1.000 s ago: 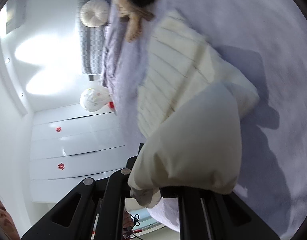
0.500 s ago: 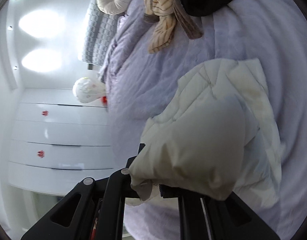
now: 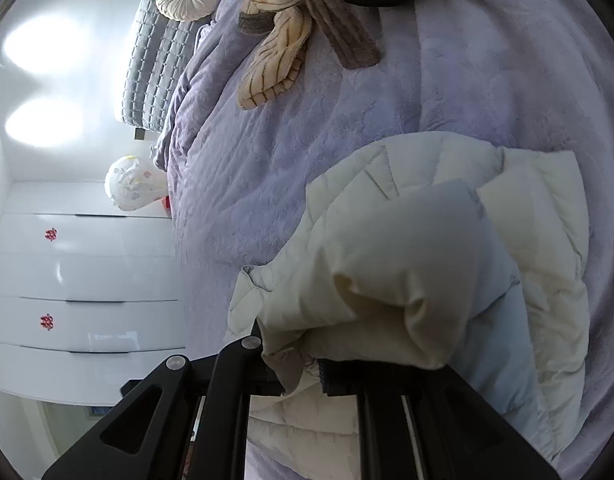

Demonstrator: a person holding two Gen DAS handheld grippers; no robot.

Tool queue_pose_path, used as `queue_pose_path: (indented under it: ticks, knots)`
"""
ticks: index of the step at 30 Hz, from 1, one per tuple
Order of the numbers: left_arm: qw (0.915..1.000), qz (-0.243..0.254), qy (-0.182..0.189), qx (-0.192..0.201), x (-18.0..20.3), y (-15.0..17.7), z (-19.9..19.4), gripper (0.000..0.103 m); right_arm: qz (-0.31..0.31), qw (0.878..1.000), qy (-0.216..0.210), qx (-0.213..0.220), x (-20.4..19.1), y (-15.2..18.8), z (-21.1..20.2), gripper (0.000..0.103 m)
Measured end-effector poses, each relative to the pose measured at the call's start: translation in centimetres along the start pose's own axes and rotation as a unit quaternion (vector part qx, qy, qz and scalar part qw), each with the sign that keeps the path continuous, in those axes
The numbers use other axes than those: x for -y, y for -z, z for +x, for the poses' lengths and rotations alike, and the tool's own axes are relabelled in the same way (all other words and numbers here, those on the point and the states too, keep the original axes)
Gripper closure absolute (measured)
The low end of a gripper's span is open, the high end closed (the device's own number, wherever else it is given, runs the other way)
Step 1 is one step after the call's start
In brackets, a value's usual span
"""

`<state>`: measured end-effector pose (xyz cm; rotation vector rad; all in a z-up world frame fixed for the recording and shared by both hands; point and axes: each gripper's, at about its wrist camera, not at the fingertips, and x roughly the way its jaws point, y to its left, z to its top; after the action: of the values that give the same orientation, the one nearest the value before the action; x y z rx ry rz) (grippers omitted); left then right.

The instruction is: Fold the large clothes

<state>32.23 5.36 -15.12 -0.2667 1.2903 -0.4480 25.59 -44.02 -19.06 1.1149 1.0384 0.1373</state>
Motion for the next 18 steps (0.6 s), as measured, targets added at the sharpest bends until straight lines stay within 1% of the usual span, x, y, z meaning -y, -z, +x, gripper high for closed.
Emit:
queue_pose_path:
  ticks: [1,3,4,5,6,7,10,13,15,16,18]
  knots:
    - [0.9999,0.010,-0.003,0.005,0.1,0.0,-0.7,0.020,-0.001,1.000,0.004,0.001,-0.2,-0.1,0.0,0.088]
    - [0.9998,0.010,-0.010,0.010,0.0,0.1,-1.8,0.020,0.001,1.000,0.005,0.002,-0.3,-0.4,0.0,0.081]
    - [0.9995,0.013,-0.023,0.017,0.0,0.1,-2.3,0.020,0.002,1.000,0.005,0.003,-0.3,-0.4,-0.1,0.068]
    - [0.9991,0.017,-0.030,0.024,-0.1,0.1,-2.9,0.020,0.002,1.000,0.004,0.007,-0.5,-0.5,-0.3,0.058]
    - [0.9986,0.021,-0.036,0.032,0.0,0.1,-3.4,0.020,0.001,1.000,0.001,0.011,-0.6,-0.5,-0.6,0.040]
    - [0.9983,0.025,-0.037,0.037,0.1,0.2,-3.8,0.020,-0.003,1.000,-0.002,0.018,-1.0,-0.6,-0.9,0.031]
    - [0.9965,0.026,-0.049,0.062,0.5,0.3,-5.0,0.021,-0.021,0.999,-0.001,0.029,-2.1,-0.6,-1.9,0.031]
    - [0.9957,0.025,-0.026,0.085,1.0,0.4,-6.0,0.021,-0.053,0.998,0.018,0.038,-3.3,-0.3,-3.0,0.031]
    - [0.9951,0.030,-0.022,0.091,1.7,0.4,-5.9,0.021,-0.074,0.996,0.041,0.041,-3.9,0.0,-3.5,0.031]
    - [0.9947,0.038,-0.027,0.091,2.2,0.3,-5.4,0.021,-0.088,0.993,0.059,0.042,-4.2,0.2,-3.7,0.032]
    - [0.9940,0.050,-0.041,0.088,3.0,0.1,-3.9,0.021,-0.117,0.987,0.099,0.039,-4.7,0.5,-3.3,0.065]
